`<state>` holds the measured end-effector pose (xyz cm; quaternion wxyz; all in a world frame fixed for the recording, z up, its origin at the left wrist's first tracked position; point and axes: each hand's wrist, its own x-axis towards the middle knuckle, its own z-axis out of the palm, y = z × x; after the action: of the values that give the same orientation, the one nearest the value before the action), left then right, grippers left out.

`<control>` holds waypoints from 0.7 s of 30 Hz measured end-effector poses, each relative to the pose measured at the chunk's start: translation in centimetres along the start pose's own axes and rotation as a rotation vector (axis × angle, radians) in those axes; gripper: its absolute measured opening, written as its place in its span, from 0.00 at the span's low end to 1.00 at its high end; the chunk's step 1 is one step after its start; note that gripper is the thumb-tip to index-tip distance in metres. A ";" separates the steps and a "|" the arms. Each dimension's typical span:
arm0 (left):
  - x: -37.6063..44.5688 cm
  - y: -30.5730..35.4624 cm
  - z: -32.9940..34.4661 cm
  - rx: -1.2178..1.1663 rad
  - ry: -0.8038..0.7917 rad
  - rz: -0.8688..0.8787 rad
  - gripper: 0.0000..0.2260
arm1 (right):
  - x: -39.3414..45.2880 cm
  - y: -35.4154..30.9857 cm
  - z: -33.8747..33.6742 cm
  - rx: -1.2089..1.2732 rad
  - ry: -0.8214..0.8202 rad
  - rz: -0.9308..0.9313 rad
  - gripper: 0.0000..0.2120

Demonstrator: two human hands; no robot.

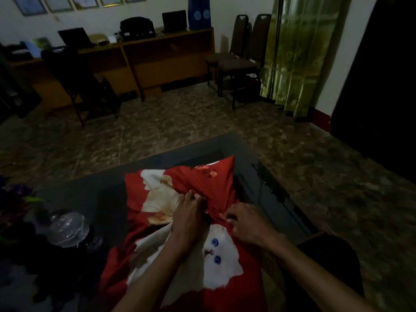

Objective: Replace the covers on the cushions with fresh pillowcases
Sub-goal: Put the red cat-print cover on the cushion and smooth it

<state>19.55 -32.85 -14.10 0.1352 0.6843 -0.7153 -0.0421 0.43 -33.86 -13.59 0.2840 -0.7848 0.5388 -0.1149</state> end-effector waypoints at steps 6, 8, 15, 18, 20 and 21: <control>-0.8 -0.3 0.0 -0.028 0.059 0.067 0.17 | 0.2 -0.3 -0.2 0.061 0.036 -0.009 0.06; -1.1 -0.4 -0.9 -0.016 0.063 0.093 0.12 | 0.8 -0.9 0.5 0.177 0.091 0.020 0.14; -2.9 -1.2 -2.5 0.079 -0.064 0.101 0.13 | 2.8 -1.4 1.5 0.181 0.011 0.085 0.28; -2.5 -1.3 -2.6 0.036 -0.121 0.101 0.13 | 3.1 -1.4 1.3 0.203 0.070 0.071 0.19; -1.9 -1.3 -3.4 -0.065 -0.158 0.072 0.14 | 3.2 -1.4 1.0 0.147 0.128 0.023 0.07; -1.5 -1.4 -3.7 -0.110 -0.160 0.048 0.14 | 3.1 -1.6 0.8 0.097 0.143 0.008 0.04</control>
<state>21.90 -30.99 -11.07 0.1159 0.6530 -0.7366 -0.1327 3.24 -36.05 -13.72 0.2829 -0.7577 0.5545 -0.1957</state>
